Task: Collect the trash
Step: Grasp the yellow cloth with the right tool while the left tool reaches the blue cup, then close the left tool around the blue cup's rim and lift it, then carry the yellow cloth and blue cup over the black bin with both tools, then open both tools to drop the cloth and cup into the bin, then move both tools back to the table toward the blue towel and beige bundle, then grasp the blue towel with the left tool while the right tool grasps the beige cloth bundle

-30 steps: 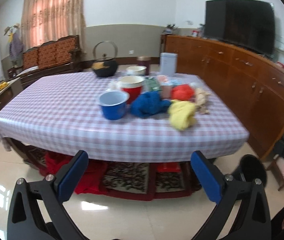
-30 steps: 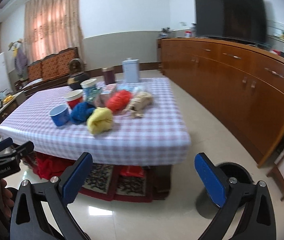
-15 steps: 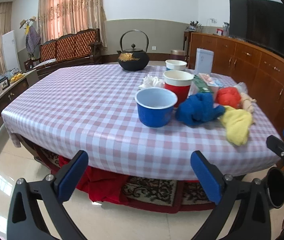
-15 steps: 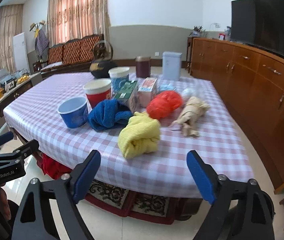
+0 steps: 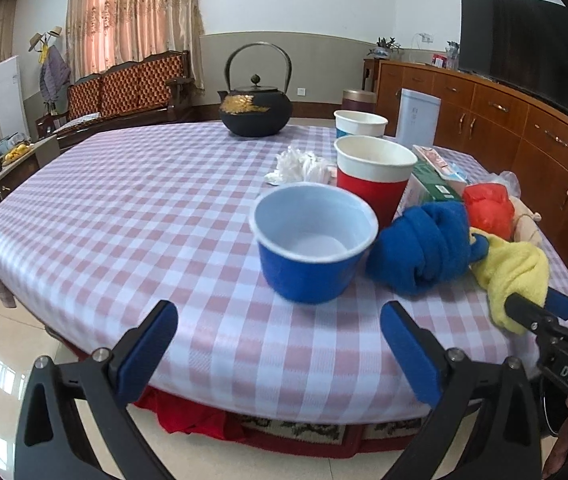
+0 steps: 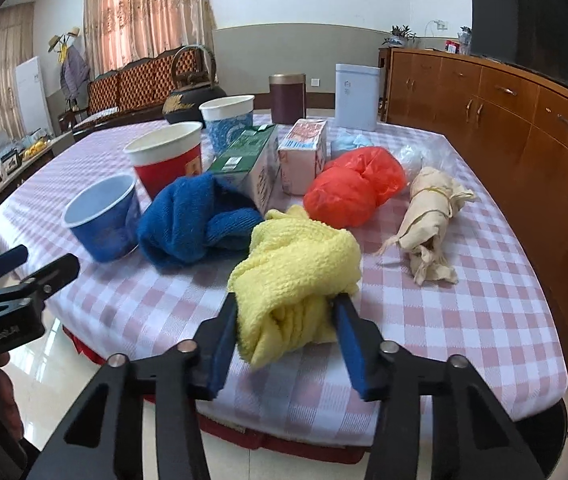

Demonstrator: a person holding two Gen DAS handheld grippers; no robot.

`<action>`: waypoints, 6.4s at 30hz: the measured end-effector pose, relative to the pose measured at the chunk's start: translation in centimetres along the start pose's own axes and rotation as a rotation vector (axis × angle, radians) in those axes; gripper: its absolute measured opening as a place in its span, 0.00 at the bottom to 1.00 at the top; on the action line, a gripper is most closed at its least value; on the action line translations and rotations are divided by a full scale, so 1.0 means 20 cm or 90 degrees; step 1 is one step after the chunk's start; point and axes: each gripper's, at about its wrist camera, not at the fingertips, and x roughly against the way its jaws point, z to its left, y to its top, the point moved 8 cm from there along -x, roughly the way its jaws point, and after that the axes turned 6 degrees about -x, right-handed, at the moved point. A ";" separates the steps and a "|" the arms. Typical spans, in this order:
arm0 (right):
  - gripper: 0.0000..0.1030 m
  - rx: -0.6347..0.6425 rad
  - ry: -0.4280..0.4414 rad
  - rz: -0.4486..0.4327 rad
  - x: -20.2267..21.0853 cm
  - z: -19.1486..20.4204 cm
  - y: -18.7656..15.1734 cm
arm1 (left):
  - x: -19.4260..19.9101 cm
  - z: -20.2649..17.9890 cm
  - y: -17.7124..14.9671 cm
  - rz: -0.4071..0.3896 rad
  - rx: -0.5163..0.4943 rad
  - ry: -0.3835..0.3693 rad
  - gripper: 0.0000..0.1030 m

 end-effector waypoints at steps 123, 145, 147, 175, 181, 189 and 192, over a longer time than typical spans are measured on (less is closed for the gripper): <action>1.00 -0.285 -0.311 -0.007 0.93 -2.16 -0.99 | 0.40 -2.33 -0.51 0.086 -0.367 -0.382 0.96; 1.00 -0.210 -0.213 -0.192 1.17 -1.34 -0.38 | 0.63 -1.48 -0.11 -0.034 -0.239 -0.258 0.96; 1.00 -0.195 -0.192 -0.201 1.14 -1.24 -0.33 | 0.62 -1.37 -0.09 -0.044 -0.219 -0.233 0.96; 1.00 -0.036 -0.077 -0.096 0.39 -0.43 0.06 | 0.22 -0.38 0.09 -0.055 -0.082 -0.013 0.96; 0.99 -0.036 -0.086 -0.062 0.17 -0.45 0.15 | 0.07 -0.42 0.14 -0.040 -0.085 -0.024 0.96; 0.90 -0.056 -0.082 -0.007 -0.09 -0.52 0.26 | -0.06 -0.48 0.18 -0.024 -0.075 -0.035 0.96; 0.84 -0.066 -0.077 0.012 -0.17 -0.54 0.29 | -0.09 -0.49 0.17 -0.015 -0.071 -0.042 0.96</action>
